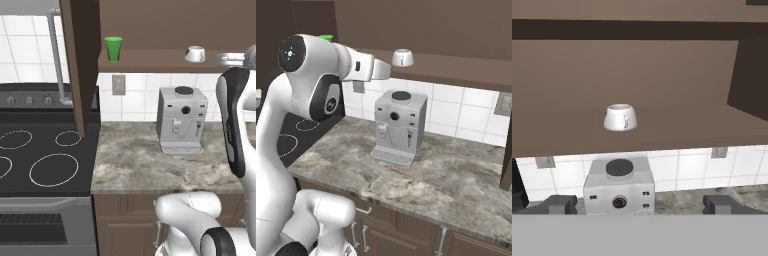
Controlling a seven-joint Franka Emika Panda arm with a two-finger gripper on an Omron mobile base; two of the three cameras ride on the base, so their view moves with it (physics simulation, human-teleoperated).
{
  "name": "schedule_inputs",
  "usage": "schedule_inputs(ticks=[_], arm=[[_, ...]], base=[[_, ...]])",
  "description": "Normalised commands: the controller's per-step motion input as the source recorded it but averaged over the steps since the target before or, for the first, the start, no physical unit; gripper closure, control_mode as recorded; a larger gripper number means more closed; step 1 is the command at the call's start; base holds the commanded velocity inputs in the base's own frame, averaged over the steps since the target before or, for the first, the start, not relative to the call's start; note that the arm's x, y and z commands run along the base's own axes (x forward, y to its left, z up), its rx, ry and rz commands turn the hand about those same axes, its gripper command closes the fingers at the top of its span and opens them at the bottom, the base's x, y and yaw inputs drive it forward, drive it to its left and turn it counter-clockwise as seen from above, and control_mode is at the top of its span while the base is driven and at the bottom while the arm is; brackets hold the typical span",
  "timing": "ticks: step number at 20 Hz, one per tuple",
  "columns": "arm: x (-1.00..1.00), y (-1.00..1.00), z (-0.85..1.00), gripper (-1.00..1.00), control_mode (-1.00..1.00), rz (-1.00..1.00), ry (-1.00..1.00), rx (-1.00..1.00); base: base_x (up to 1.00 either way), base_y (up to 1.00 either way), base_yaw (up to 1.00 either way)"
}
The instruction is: There is a tray on the dining counter. Grab the cup, mug, and pitcher and place them on the tray. The pitcher may be placed next to the tray if it cannot fit the tray.
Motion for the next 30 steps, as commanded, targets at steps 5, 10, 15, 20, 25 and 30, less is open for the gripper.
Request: schedule_inputs(ticks=[5,10,15,20,25,30], arm=[[0.21,0.0,0.04,-1.0,-1.0,0.1,0.0,0.0],[0.32,0.0,-0.01,-1.0,-1.0,0.15,0.0,0.02],[0.37,0.01,-0.1,-1.0,-1.0,0.12,0.0,0.0],[0.45,0.0,-0.1,-1.0,-1.0,0.09,0.0,0.02],[0.52,0.0,-0.04,-1.0,-1.0,0.07,0.0,0.07],[0.42,-0.06,-0.04,-1.0,-1.0,0.06,0.04,0.03]], base=[[0.0,0.0,0.0],[0.0,0.0,0.0],[0.0,0.0,0.0],[0.0,0.0,0.0],[0.0,0.0,0.0],[0.0,0.0,0.0]])
